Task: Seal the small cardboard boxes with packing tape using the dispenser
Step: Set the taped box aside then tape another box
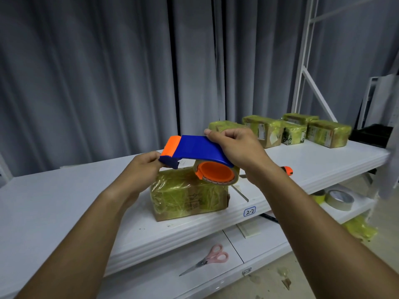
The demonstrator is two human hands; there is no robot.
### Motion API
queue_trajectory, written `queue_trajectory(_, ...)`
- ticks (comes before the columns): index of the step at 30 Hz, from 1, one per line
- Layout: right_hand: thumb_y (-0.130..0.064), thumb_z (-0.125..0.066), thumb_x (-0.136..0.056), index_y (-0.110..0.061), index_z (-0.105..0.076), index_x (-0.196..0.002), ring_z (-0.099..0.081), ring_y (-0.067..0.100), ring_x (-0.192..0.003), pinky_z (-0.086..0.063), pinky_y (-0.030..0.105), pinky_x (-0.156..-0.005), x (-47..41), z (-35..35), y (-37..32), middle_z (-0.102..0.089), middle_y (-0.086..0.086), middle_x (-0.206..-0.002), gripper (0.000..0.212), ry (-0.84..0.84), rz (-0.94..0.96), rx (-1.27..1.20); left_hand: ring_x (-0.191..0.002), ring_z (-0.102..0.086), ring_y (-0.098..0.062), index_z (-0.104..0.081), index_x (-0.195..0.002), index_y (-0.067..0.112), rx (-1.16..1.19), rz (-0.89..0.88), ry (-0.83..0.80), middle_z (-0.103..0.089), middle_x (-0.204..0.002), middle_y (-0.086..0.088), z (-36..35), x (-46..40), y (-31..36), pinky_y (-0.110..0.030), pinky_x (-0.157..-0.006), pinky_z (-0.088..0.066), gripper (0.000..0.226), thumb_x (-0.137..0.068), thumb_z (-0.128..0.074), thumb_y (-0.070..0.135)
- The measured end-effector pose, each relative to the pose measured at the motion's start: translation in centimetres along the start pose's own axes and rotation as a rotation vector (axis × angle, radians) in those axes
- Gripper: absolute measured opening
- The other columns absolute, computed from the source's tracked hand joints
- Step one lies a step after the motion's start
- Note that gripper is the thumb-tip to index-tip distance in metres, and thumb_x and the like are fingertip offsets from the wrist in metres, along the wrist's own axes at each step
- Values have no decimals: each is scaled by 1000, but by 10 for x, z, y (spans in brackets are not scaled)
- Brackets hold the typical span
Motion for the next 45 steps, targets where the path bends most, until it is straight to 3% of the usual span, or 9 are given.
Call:
queue_trajectory(5, -56, -66, -89, -16, -75, -84, -70, 7, -62, -53, 20, -56, -2, -2, 5, -73, -5, -69, 41, 16, -29, -48, -114, -62, -25, -78, -89, 33, 52, -23, 1, -77, -99, 9, 2, 1, 1, -42, -105, -45, 24, -98, -58, 22)
queue_trajectory(7, -56, -66, -89, -16, -75, -82, -71, 9, -63, -54, 22, -58, -3, -2, 8, -73, -3, -70, 42, 19, -36, -56, -118, -60, -27, -78, -95, 28, 56, -39, -18, -76, -104, 8, 1, 0, 1, -46, -110, -43, 20, -98, -59, 24)
queue_trajectory(17, -57, -65, -89, -18, -75, -85, -73, 13, -69, -58, 25, -62, -3, -3, -3, -74, -5, -73, 40, 16, 17, -81, -115, -62, -28, -70, -104, 30, 44, -50, 7, -76, -98, 12, 7, -5, 0, -52, -108, -44, 15, -98, -56, 28)
queue_trajectory(20, -57, -64, -90, -19, -75, -87, -72, 10, -69, -58, 24, -62, -3, -2, -5, -73, -7, -72, 39, 21, 15, -80, -113, -64, -12, -69, -105, 31, 47, -63, 13, -77, -98, 13, 10, -5, 0, -45, -108, -42, 16, -98, -55, 30)
queue_trajectory(24, -57, -65, -89, -19, -75, -86, -72, 10, -68, -58, 25, -62, -2, -1, -5, -73, -7, -72, 39, 34, 8, -89, -95, -60, 18, -78, -95, 38, 47, -75, 15, -75, -99, 21, 16, -1, 6, -22, -90, -37, 25, -101, -55, 32)
queue_trajectory(29, -57, -66, -88, -21, -74, -83, -73, 13, -71, -61, 31, -68, -4, 1, -7, -74, -6, -72, 37, 34, -3, -140, -115, -59, -2, -81, -87, 38, 121, -70, 43, -75, -103, 19, 20, 1, 19, -32, -103, -34, 25, -99, -60, 29)
queue_trajectory(34, -58, -65, -88, -24, -71, -81, -73, 11, -69, -60, 26, -63, -3, 3, -12, -74, -8, -70, 35, 34, 13, -153, -98, -71, -6, -77, -101, 24, 185, -58, 37, -78, -98, 7, 17, 0, 25, -22, -86, -43, 18, -96, -62, 16)
queue_trajectory(40, -57, -65, -88, -23, -71, -78, -73, 11, -68, -60, 24, -60, -1, 7, -16, -74, -6, -70, 36, 22, 34, -157, -99, -73, -22, -74, -104, 14, 185, 16, 56, -76, -101, -4, 16, -1, 17, -39, -91, -57, 22, -100, -53, 10)
queue_trajectory(45, -56, -65, -89, -24, -71, -78, -72, 9, -66, -58, 22, -58, 1, 11, -19, -74, -7, -70, 35, 20, 40, -153, -96, -73, -21, -73, -102, 11, 128, 18, 48, -71, -87, 0, 14, -2, 18, -35, -83, -56, 22, -101, -51, 13)
Point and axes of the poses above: each hand's wrist, its own x-axis away from the middle knuckle, its own z-axis out of the back of the hand, y = z × x, the point moved 6 cm from there along -x, towards the middle knuckle
